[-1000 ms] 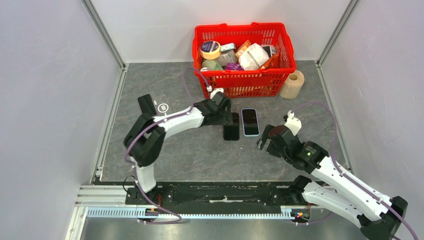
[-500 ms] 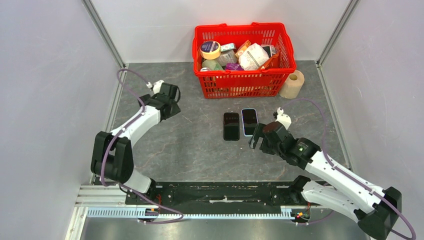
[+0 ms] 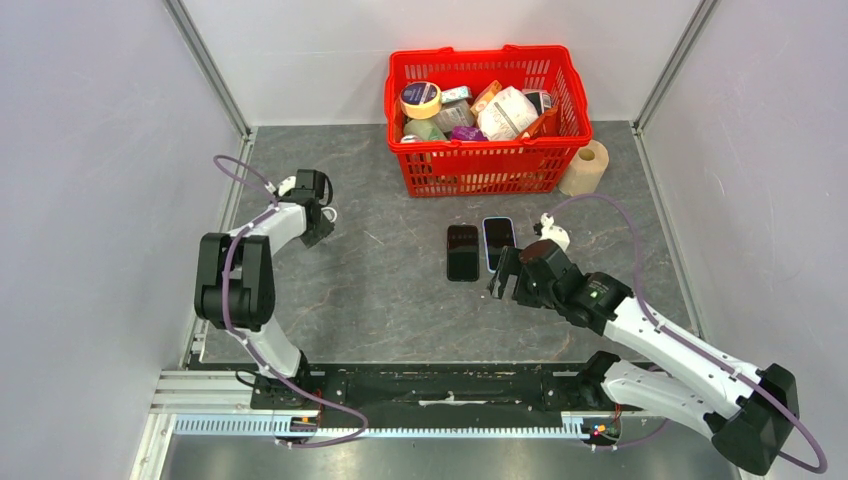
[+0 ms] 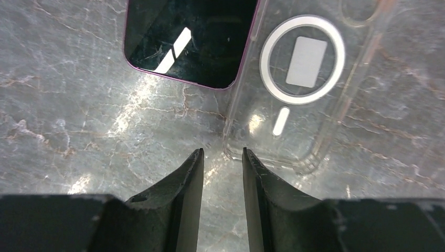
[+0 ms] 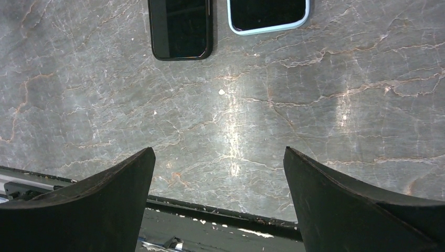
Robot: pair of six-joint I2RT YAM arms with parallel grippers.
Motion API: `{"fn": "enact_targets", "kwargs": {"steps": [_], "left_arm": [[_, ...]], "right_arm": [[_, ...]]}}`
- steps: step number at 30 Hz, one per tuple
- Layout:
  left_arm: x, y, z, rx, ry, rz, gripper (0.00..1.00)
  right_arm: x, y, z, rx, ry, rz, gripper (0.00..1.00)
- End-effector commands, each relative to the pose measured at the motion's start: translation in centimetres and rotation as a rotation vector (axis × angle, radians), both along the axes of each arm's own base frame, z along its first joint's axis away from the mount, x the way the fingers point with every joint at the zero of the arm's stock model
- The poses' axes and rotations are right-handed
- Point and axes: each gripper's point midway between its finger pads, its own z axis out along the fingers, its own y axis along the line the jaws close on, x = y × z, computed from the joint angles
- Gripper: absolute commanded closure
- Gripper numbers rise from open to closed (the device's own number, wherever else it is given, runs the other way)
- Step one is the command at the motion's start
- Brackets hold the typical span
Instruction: Put the phone into the phone case
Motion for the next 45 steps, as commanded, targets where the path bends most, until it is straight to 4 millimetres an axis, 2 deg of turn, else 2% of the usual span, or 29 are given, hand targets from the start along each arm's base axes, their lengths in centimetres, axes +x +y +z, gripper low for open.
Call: {"fn": "enact_targets", "kwargs": {"steps": [1,5,8,15,18,25,30,39,45], "left_arm": [[2.0,0.2,-0.5,-0.017,-0.026,0.038,0.62],[2.1,0.3,-1.7,-0.028,-0.009,0.051,0.62],[2.2,0.0,-2.2,-0.044,-0.001,0.046,0.67],[1.3,-0.8,-2.6,-0.092,-0.003,0.047,0.9],[0.9,-1.8,-2.6,-0.132,-0.022,0.033,0.97],[-0.5,-5.3,-0.7,-0.143,-0.059,-0.079,0.98],[-2.9,-8.7,0.4,-0.153,-0.083,-0.179,0.98],[-8.9,-15.3,0.7,-0.175,-0.076,-0.355,0.98],[-13.5,-18.1,0.4,-0.212,-0.058,-0.424,0.98]], "right_arm": [[0.5,0.8,0.8,0.02,-0.029,0.029,0.01],[0.4,0.7,0.5,0.015,-0.022,0.032,0.01],[0.4,0.7,0.4,0.014,-0.02,0.032,0.01],[0.5,0.6,0.0,-0.003,-0.009,0.028,0.01],[0.5,0.5,-0.3,-0.018,0.003,0.021,0.01],[0.7,0.0,-0.1,-0.023,-0.011,-0.005,0.01],[1.0,-0.3,0.4,-0.042,-0.028,-0.013,0.01],[1.2,-0.4,0.7,-0.04,-0.043,-0.022,0.01],[1.6,-0.3,0.5,-0.058,-0.041,-0.022,0.01]]}}
